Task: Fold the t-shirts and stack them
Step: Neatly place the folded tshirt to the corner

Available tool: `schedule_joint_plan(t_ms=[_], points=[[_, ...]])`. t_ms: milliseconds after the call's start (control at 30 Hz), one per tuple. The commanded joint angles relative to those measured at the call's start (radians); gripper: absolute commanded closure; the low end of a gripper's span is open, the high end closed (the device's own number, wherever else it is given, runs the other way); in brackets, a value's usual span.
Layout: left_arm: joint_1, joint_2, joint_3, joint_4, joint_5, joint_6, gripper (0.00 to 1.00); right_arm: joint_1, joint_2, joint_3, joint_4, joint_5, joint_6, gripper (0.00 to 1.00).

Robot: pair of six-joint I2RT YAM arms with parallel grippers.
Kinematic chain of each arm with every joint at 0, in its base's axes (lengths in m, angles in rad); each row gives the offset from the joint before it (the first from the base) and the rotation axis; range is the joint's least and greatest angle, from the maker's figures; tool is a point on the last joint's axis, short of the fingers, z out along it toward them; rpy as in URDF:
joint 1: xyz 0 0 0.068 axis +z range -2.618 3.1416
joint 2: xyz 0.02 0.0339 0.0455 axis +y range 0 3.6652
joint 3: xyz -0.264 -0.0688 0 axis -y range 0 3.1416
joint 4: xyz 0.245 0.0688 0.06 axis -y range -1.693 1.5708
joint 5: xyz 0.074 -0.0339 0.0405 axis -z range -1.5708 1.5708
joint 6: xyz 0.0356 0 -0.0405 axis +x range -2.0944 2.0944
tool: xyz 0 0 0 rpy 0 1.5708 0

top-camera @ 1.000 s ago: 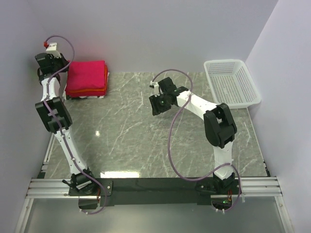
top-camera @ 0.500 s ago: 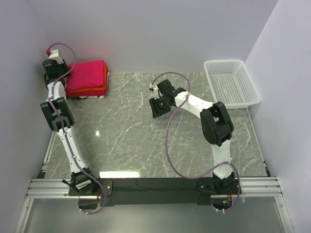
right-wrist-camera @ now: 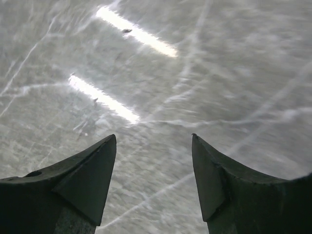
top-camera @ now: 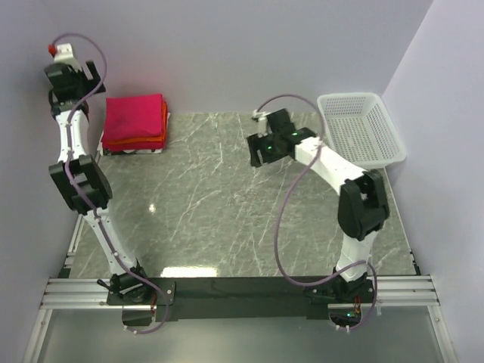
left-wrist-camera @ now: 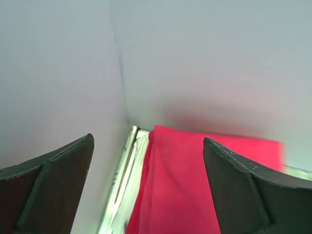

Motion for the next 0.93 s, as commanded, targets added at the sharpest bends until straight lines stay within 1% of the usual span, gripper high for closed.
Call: schedule_joint_plan(t_ms=[0,33,67,100,133,167,200,233,267,333,367,400,433,467,500,533,567,600,667,700,767,833,900], points=[[-0.030,-0.251,-0.046,-0.126,0.027,0.087,0.01,-0.083,-0.132,-0.044,0.011,0.007,-0.002,0.30],[-0.062,-0.276,-0.054,-0.175,0.027,0.151,0.01,-0.096,-0.186,-0.066,0.021,0.005,-0.002,0.29],[-0.084,-0.323,-0.075,-0.259,0.011,0.179,0.01,-0.106,-0.214,-0.110,0.028,0.005,-0.007,0.29],[-0.102,-0.349,-0.098,-0.301,0.000,0.204,0.00,-0.132,-0.269,-0.135,0.041,0.007,-0.008,0.19],[-0.134,-0.378,-0.130,-0.329,0.012,0.224,0.01,-0.146,-0.297,-0.155,0.044,0.002,-0.008,0.18],[-0.148,-0.436,-0.206,-0.355,0.045,0.236,0.00,-0.163,-0.325,-0.196,0.045,-0.018,-0.010,0.18],[-0.161,-0.467,-0.250,-0.402,0.082,0.242,0.01,-0.191,-0.372,-0.216,0.044,-0.024,-0.008,0.16],[-0.190,-0.502,-0.303,-0.401,0.084,0.210,0.01,-0.208,-0.398,-0.259,0.044,-0.028,-0.008,0.10],[-0.205,-0.567,-0.412,-0.401,0.099,0.199,0.01,-0.223,-0.425,-0.282,0.048,-0.038,-0.008,0.10],[-0.251,-0.624,-0.516,-0.403,0.124,0.172,0.01,-0.258,-0.489,-0.349,0.042,-0.038,-0.034,0.09],[-0.265,-0.673,-0.619,-0.397,0.132,0.163,0.01,-0.266,-0.510,-0.374,0.036,-0.041,-0.039,0.08],[-0.282,-0.697,-0.671,-0.394,0.141,0.159,0.01,-0.274,-0.532,-0.402,0.030,-0.041,-0.046,0.08],[-0.311,-0.722,-0.725,-0.369,0.142,0.158,0.01,-0.286,-0.573,-0.458,0.027,-0.044,-0.053,0.08],[-0.325,-0.768,-0.833,-0.352,0.141,0.155,0.01,-0.288,-0.592,-0.491,0.024,-0.047,-0.069,0.07],[-0.340,-0.788,-0.886,-0.334,0.145,0.161,0.01,-0.291,-0.633,-0.526,0.024,-0.059,-0.079,0.07],[-0.369,-0.806,-0.932,-0.311,0.141,0.173,0.01,-0.294,-0.653,-0.595,0.027,-0.062,-0.085,0.07],[-0.369,-0.832,-1.013,-0.297,0.115,0.172,0.01,-0.294,-0.675,-0.630,0.031,-0.065,-0.100,0.07],[-0.404,-0.842,-1.047,-0.292,0.115,0.172,0.01,-0.294,-0.708,-0.664,0.042,-0.067,-0.109,0.06],[-0.435,-0.853,-1.127,-0.301,0.135,0.185,0.01,-0.295,-0.735,-0.722,0.056,-0.059,-0.123,0.05],[-0.446,-0.854,-1.150,-0.306,0.147,0.207,0.00,-0.297,-0.750,-0.712,0.023,-0.064,-0.123,0.05],[-0.472,-0.863,-1.205,-0.314,0.167,0.222,0.01,-0.297,-0.767,-0.709,0.013,-0.091,-0.137,0.05],[-0.474,-0.883,-1.230,-0.305,0.196,0.225,0.00,-0.297,-0.782,-0.715,0.010,-0.114,-0.135,0.04],[-0.474,-0.920,-1.224,-0.303,0.217,0.213,0.00,-0.298,-0.787,-0.709,0.004,-0.108,-0.137,0.04]])
